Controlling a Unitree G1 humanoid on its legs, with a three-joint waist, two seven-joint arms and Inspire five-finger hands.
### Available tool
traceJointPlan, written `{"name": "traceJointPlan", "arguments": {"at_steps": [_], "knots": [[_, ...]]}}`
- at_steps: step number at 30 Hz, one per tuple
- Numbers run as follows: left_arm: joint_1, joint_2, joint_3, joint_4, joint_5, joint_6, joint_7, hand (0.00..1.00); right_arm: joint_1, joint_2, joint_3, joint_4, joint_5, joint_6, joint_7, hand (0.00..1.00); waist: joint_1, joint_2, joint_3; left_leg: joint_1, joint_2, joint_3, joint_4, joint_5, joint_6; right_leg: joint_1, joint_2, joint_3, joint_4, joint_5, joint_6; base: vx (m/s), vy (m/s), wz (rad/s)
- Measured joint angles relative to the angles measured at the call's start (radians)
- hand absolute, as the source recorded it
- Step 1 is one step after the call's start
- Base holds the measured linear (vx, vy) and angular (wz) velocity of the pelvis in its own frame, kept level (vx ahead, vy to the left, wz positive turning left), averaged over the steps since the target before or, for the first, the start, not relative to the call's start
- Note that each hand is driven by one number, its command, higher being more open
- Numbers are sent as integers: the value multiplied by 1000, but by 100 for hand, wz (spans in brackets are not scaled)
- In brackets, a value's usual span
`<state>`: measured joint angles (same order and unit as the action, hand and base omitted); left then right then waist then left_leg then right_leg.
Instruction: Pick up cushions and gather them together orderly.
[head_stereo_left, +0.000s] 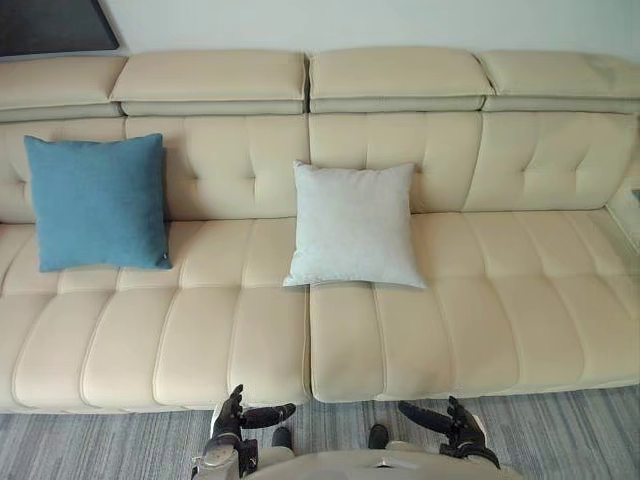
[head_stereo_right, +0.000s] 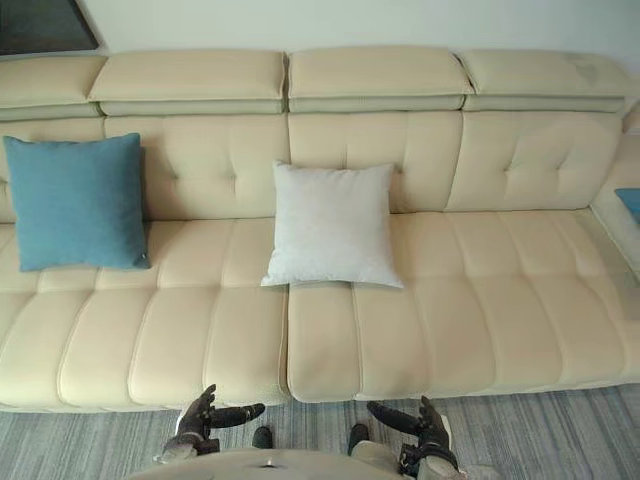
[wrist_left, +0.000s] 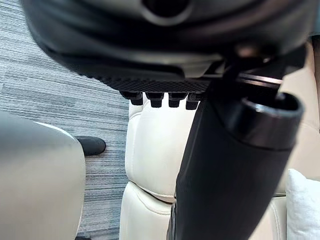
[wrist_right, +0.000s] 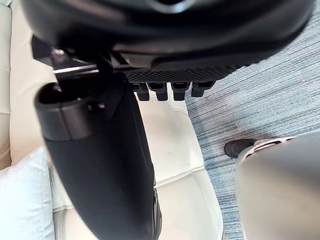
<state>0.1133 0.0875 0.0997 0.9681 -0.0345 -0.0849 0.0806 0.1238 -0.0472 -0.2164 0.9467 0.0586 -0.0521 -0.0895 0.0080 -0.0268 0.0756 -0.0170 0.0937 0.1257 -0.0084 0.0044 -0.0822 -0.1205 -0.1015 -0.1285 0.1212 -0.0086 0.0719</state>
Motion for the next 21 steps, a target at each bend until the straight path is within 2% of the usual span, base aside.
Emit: {"name": "traceJointPlan", "arguments": {"at_steps": [3, 4, 5, 6, 7, 8, 9, 10, 11, 13, 14, 15, 16, 17, 18, 19, 21], "knots": [[-27, 4, -4, 3, 1, 5, 2, 100, -36, 2, 3, 6, 0, -1, -4, 100, 5, -14, 19, -40, -1, 42, 69, -25, 22, -65, -10, 19, 69, 25, 32, -72, 57, -50], [-46, -8, 5, -3, 0, 6, 3, 100, -55, 3, 2, 6, 0, 2, -9, 100, 17, 3, 32, -63, 31, 63, 93, -34, 36, -96, -9, 10, 167, -8, 29, -114, -19, -19], [-65, -7, 4, -3, 0, 7, 4, 100, -58, 14, 3, 4, 1, 7, -15, 100, 11, -13, 47, -70, 27, 62, 122, -34, 37, -147, -40, -16, 427, -101, 5, -86, -56, 7], [-68, -5, 4, -8, 0, 6, 7, 100, -44, 26, 4, 4, 1, 9, -15, 100, 12, -22, 47, -74, 21, 49, 145, -35, 38, -154, -62, -21, 616, -138, 27, -42, -126, 42], [-60, -3, 8, -21, 0, 7, 13, 100, -32, 42, 6, 4, 0, 9, -15, 100, 15, -47, 33, -104, 17, 48, 185, -36, 40, -131, -78, -21, 711, -126, 53, -39, -191, 33], [-56, 1, 29, -34, 0, 7, 19, 100, -35, 48, 17, 5, 0, 8, -16, 100, 25, -64, 27, -141, 16, 55, 227, -38, 39, -107, -73, -15, 648, -141, 94, -67, -191, 6], [-66, -8, 40, -35, 0, 8, 20, 100, -45, 43, 20, 4, 0, 8, -17, 100, 32, -63, 28, -151, 24, 60, 238, -39, 37, -100, -58, -19, 616, -145, 98, -134, -131, -33], [-62, -37, 42, -37, -1, 8, 25, 100, -68, 32, 21, -8, 0, 8, -26, 100, 54, -22, 32, -176, 61, 74, 232, -24, 30, -58, -10, -35, 485, -166, 77, -125, -69, -37], [-61, -39, 41, -46, -2, 9, 23, 100, -72, 33, 20, -25, 1, 6, -33, 100, 65, -18, 42, -181, 67, 85, 224, -18, 22, -37, 2, -37, 433, -190, 46, -188, -111, -34], [-81, -35, 25, -41, -3, 9, 23, 100, -95, 36, 23, -41, 0, 1, -45, 100, 74, -36, 52, -227, 56, 102, 231, 3, 13, -22, 1, -40, 316, -254, -16, -214, -148, -14], [-89, -37, 24, -41, -5, 9, 23, 100, -102, 36, 27, -42, 1, -1, -46, 100, 74, -24, 60, -248, 61, 93, 237, 13, 8, 5, 18, -52, 236, -263, -36, -243, -129, 9], [-96, -46, 21, -38, -5, 10, 23, 100, -106, 30, 34, -43, 1, -1, -49, 100, 71, 4, 80, -251, 79, 71, 241, 27, 0, 31, 36, -74, 203, -235, -49, -210, -73, 27], [-96, -49, 15, -41, -5, 10, 21, 100, -97, 31, 37, -42, 1, 0, -54, 100, 70, 9, 84, -251, 85, 61, 234, 41, -1, 42, 45, -91, 191, -229, -55, -254, -80, 56], [-96, -43, -15, -42, -5, 10, 22, 100, -70, 40, 41, -39, 1, 3, -56, 100, 68, 10, 83, -245, 89, 52, 195, 81, -6, 45, 48, -127, 190, -222, -67, -234, -56, 65], [-97, -44, -16, -45, -4, 9, 21, 100, -57, 44, 40, -38, 1, 4, -57, 100, 66, 3, 84, -250, 99, 55, 182, 87, -16, 39, 47, -157, 186, -215, -78, -222, -58, 63], [-99, -45, -16, -51, -4, 10, 21, 100, -56, 44, 40, -38, 1, 6, -59, 100, 65, 6, 85, -258, 106, 60, 198, 83, -15, 36, 47, -170, 186, -212, -83, -217, -17, 52], [-100, -45, -15, -76, -3, 10, 22, 100, -55, 42, 40, -38, 2, 8, -68, 100, 62, 1, 91, -285, 116, 52, 356, -24, -1, 12, 35, -188, 204, -197, -92, -143, 37, 29]]}}
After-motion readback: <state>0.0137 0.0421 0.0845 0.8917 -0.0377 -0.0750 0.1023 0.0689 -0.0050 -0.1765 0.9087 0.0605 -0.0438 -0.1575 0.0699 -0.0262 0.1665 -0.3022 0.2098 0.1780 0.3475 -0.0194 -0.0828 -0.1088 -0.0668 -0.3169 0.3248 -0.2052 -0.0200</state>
